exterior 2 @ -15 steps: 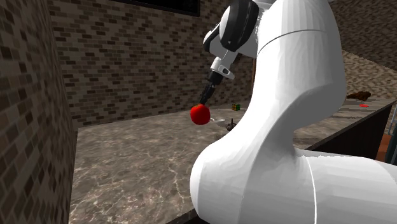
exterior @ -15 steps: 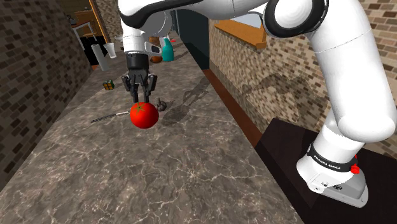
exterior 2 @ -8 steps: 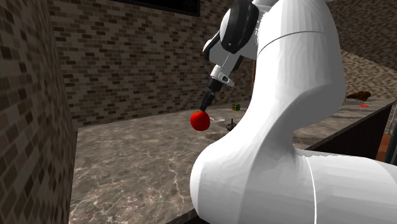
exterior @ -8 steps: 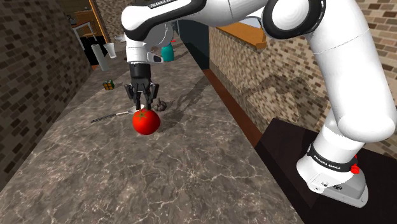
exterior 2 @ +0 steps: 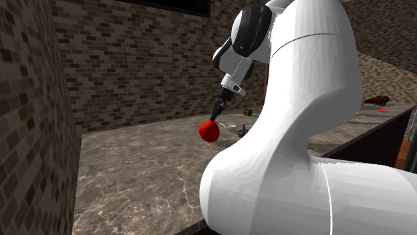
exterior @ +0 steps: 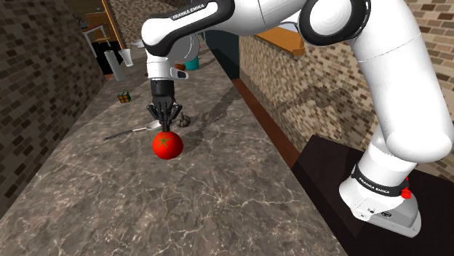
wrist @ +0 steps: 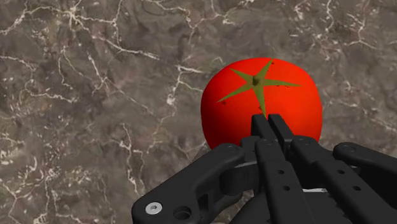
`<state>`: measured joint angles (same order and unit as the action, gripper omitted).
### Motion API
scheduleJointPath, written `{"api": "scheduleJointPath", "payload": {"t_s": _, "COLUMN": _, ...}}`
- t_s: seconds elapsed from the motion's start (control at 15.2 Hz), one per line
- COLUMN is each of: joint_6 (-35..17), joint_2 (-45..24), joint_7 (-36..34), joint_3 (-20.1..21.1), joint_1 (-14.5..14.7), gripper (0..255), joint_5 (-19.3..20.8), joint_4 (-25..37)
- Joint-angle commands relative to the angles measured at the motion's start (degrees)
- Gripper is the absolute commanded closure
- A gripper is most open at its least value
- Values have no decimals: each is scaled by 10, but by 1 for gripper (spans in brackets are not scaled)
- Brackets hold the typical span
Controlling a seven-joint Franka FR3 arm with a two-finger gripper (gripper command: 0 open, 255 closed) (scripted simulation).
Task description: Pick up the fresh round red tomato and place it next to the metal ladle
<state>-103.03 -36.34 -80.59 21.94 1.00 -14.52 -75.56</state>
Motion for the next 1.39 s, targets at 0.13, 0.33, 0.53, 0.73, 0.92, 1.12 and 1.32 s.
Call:
{"api": "scheduleJointPath", "payload": {"t_s": 0.13, "joint_6": 0, "joint_2": -1, "joint_7": 0, "joint_3": 0, "joint_1": 0, "gripper": 255, "joint_5": 0, "joint_4": -1}}
{"api": "scheduleJointPath", "payload": {"t_s": 0.33, "joint_6": 0, "joint_2": -1, "joint_7": -1, "joint_3": 0, "joint_1": 1, "gripper": 0, "joint_5": 0, "joint_4": 0}}
{"api": "scheduleJointPath", "payload": {"t_s": 0.53, "joint_6": 0, "joint_2": -1, "joint_7": 0, "joint_3": 0, "joint_1": 0, "gripper": 0, "joint_5": 0, "joint_4": -1}}
{"api": "scheduleJointPath", "payload": {"t_s": 0.73, "joint_6": 58, "joint_2": -5, "joint_7": -6, "joint_3": -2, "joint_1": -7, "gripper": 0, "joint_5": 4, "joint_4": 59}}
{"api": "scheduleJointPath", "payload": {"t_s": 0.92, "joint_6": 74, "joint_2": -8, "joint_7": -7, "joint_3": -3, "joint_1": -8, "gripper": 0, "joint_5": 5, "joint_4": 77}}
{"api": "scheduleJointPath", "payload": {"t_s": 1.12, "joint_6": 74, "joint_2": -8, "joint_7": -7, "joint_3": -3, "joint_1": -8, "gripper": 0, "joint_5": 5, "joint_4": 77}}
{"api": "scheduleJointPath", "payload": {"t_s": 1.32, "joint_6": 74, "joint_2": -8, "joint_7": -7, "joint_3": -3, "joint_1": -8, "gripper": 0, "joint_5": 5, "joint_4": 77}}
